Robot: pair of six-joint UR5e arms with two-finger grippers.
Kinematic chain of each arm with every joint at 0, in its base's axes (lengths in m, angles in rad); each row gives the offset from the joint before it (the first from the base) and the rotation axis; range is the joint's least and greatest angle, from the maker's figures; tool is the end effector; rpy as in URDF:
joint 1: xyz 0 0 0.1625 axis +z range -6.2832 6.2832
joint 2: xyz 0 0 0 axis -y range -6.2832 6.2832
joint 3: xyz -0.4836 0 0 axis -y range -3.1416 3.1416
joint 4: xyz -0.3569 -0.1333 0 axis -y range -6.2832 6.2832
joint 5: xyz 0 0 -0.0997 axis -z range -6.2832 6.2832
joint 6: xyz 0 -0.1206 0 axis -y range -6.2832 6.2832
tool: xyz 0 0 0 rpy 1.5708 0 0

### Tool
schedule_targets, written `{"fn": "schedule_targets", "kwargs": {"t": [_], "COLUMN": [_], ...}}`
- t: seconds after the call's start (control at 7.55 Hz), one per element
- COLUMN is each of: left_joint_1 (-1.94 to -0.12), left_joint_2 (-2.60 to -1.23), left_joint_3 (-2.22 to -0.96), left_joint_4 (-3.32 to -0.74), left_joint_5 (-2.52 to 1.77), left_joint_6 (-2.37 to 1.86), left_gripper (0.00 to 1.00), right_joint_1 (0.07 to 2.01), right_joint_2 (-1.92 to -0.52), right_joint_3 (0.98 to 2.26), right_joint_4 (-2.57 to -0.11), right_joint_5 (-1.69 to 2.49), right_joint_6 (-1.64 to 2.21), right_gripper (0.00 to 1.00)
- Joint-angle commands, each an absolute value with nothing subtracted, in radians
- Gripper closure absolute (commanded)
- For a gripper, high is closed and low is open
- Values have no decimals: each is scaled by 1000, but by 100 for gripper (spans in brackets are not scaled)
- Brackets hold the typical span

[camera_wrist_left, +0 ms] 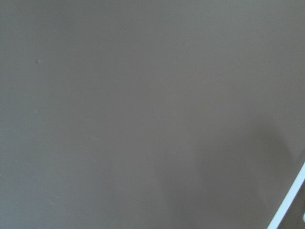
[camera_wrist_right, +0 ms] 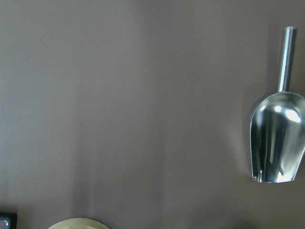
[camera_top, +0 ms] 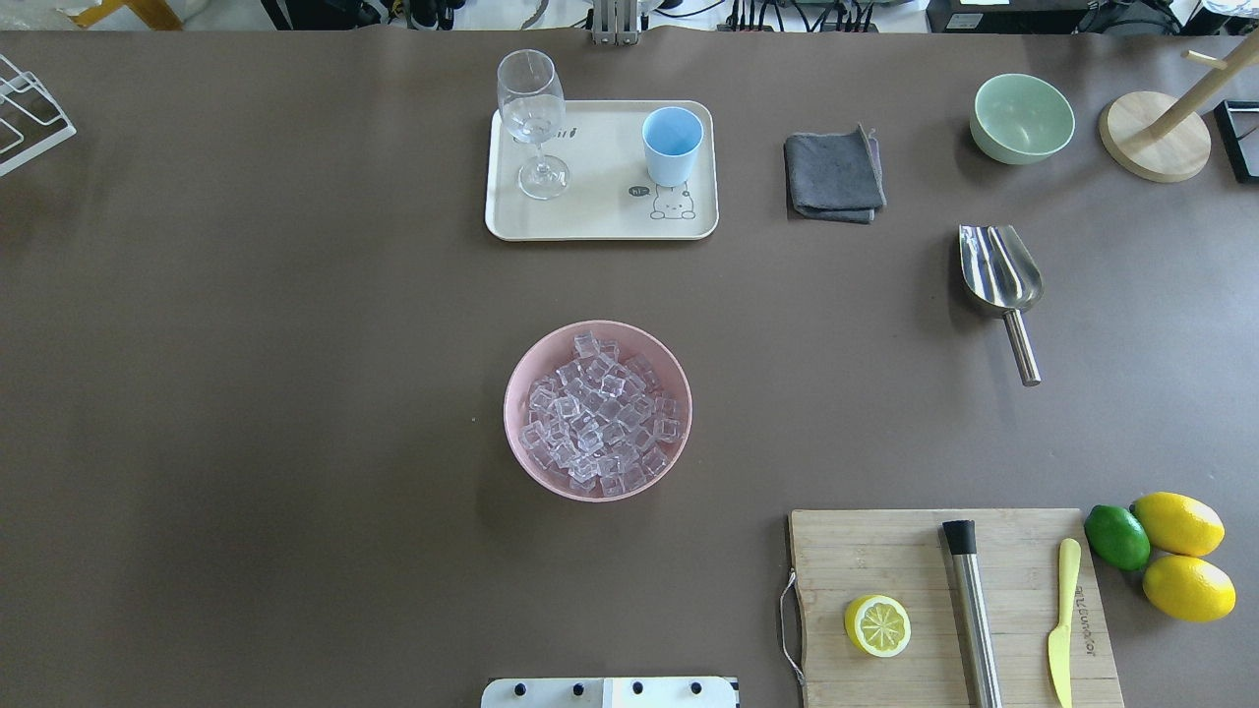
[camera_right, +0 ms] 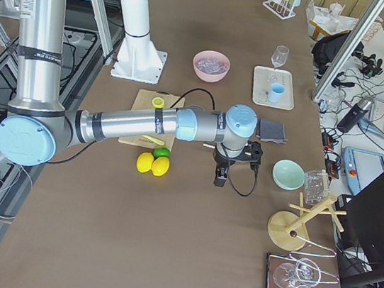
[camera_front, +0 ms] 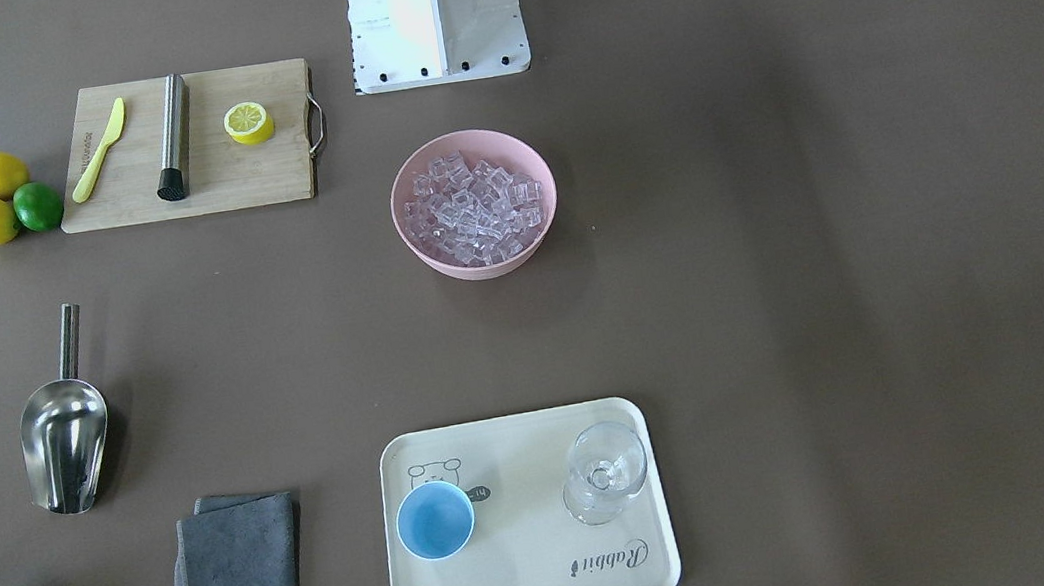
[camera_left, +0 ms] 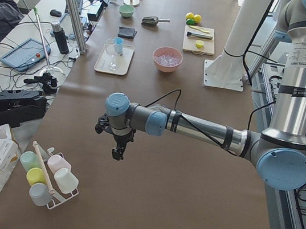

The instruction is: Put ice in cup with scoop

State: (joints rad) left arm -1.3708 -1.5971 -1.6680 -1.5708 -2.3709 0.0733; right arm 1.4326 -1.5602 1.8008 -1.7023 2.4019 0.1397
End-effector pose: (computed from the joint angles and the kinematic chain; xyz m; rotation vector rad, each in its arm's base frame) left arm 0.0488 -0.4760 0.6731 0.0663 0.8082 0.3076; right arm -0.0195 -0.4614 0.6310 -0.0132 -0.8365 -0.0439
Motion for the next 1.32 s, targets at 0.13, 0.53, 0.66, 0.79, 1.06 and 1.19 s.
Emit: {"fn": "schedule_targets", "kwargs": {"t": [0.13, 0.53, 0.66, 0.79, 1.06, 1.19], "left_joint_1": [-1219, -1131, -1131, -1083, -1026, -1011], "left_joint_2": [-1615, -1664, -1673, -1698, -1742, -1767], "left_joint_3": [-1661, -1661, -1660, -1669, -1675, -1680], "left_joint_4": [-1812, -1876, -1891, -1926, -1933, -1933], "left_joint_5": [-2485, -2485, -2485, -2485, -2485, -2485], "left_joint_6": [66, -1, -2, -8, -8, -6], "left_gripper": [2, 2, 2, 2, 2, 2], "right_joint_1": [1275, 1088, 1057, 1034, 1002, 991], "right_joint_2": [-1592, -1583, -1579, -1557, -1491, -1459], "right_joint_3": [1852, 1850, 1851, 1850, 1784, 1766], "right_joint_4": [-1606, -1398, -1384, -1379, -1381, -1382], "right_joint_5": [2404, 2308, 2284, 2242, 2208, 2210], "right_joint_6": [424, 778, 788, 782, 760, 737], "right_gripper": [0, 0, 0, 0, 0, 0]}}
